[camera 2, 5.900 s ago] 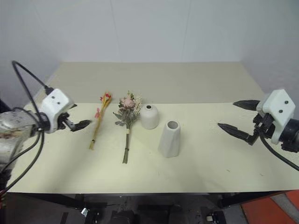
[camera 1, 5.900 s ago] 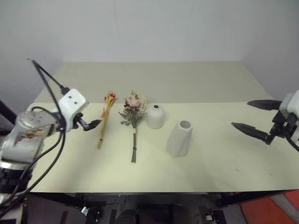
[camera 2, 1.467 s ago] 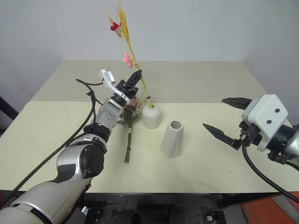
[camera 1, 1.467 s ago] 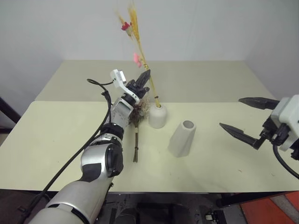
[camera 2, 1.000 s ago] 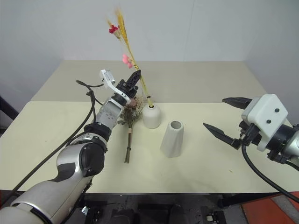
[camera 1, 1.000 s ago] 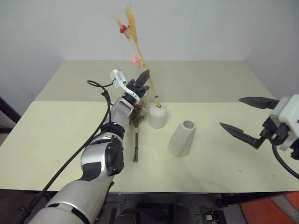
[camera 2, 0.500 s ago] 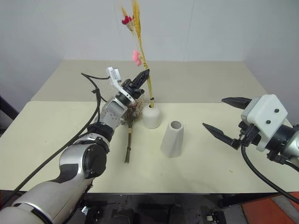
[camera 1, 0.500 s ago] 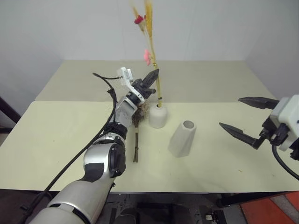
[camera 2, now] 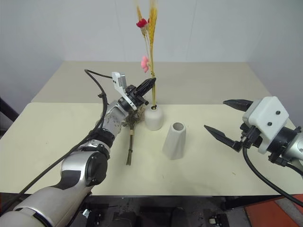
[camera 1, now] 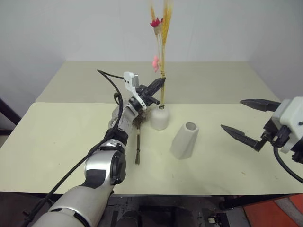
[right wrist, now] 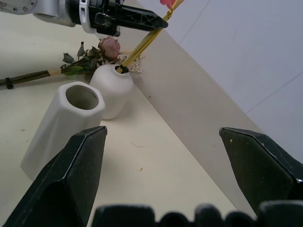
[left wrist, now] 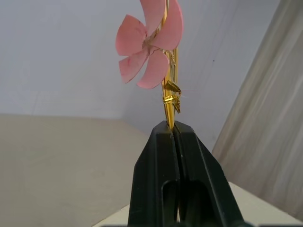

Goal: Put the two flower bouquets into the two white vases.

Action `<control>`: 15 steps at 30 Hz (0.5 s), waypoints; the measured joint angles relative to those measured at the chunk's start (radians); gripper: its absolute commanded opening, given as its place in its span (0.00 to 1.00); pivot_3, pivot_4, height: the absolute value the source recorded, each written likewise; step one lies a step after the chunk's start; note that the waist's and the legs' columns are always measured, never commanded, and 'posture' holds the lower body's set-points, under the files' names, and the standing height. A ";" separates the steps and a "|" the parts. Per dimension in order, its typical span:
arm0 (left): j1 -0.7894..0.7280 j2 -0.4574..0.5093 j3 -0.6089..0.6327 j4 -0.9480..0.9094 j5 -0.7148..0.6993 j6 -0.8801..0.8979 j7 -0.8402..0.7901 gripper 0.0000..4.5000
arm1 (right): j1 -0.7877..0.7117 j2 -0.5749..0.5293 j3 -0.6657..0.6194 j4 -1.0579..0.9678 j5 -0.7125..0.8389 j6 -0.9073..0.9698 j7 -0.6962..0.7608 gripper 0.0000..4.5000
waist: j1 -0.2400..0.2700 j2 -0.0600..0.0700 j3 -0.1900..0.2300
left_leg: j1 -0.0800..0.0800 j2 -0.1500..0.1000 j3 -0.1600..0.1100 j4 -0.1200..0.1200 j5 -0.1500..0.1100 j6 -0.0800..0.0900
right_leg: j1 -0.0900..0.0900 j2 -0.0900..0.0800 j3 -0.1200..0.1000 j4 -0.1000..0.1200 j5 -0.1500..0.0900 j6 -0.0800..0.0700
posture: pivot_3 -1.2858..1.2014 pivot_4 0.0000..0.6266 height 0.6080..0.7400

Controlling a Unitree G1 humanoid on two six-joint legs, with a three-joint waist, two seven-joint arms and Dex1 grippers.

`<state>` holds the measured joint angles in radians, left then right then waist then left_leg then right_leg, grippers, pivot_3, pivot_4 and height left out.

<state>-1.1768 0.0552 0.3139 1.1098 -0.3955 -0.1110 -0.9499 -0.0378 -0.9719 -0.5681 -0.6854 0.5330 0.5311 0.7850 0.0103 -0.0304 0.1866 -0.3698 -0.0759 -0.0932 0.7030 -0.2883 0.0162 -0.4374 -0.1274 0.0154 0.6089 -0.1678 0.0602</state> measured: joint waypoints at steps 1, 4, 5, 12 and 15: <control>0.000 0.000 -0.005 -0.001 0.003 -0.005 -0.001 0.00 | 0.000 0.000 0.000 0.000 0.000 0.000 0.000 1.00 | 0.000 0.000 0.000 | 0.000 0.000 0.000 0.000 0.000 0.000 | 0.000 0.000 0.000 0.000 0.000 0.000 | 0.52 0.24 1.00; 0.001 0.000 -0.010 -0.001 0.008 -0.017 -0.002 0.00 | 0.002 0.000 0.000 0.000 0.001 0.000 0.000 1.00 | -0.001 0.000 0.000 | 0.000 0.000 0.000 0.000 0.000 0.000 | 0.000 0.000 0.000 0.000 0.000 0.000 | 0.52 0.24 1.00; 0.001 0.000 -0.012 -0.001 0.009 -0.018 -0.003 0.00 | 0.003 0.000 0.000 0.000 0.001 0.000 0.000 1.00 | -0.001 0.000 0.000 | 0.000 0.000 0.000 0.000 0.000 0.000 | 0.000 0.000 0.000 0.000 0.000 0.000 | 0.52 0.24 1.00; 0.006 0.004 -0.032 -0.008 0.029 -0.053 -0.014 0.00 | 0.003 0.000 0.000 0.000 0.001 0.000 0.000 1.00 | 0.000 0.000 0.000 | 0.000 0.000 0.000 0.000 0.000 0.000 | 0.000 0.000 0.000 0.000 0.000 0.000 | 0.52 0.24 1.00; 0.006 0.006 -0.024 -0.007 0.030 -0.056 0.003 0.00 | 0.003 0.000 0.000 0.000 0.001 0.000 0.000 1.00 | -0.001 0.000 0.000 | 0.000 0.000 0.000 0.000 0.000 0.000 | 0.000 0.000 0.000 0.000 0.000 0.000 | 0.52 0.24 1.00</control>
<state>-1.1707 0.0614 0.2898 1.1025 -0.3651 -0.1668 -0.9470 -0.0345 -0.9715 -0.5683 -0.6854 0.5338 0.5311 0.7853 0.0097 -0.0304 0.1866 -0.3697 -0.0758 -0.0932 0.7030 -0.2883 0.0163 -0.4373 -0.1274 0.0154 0.6089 -0.1678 0.0602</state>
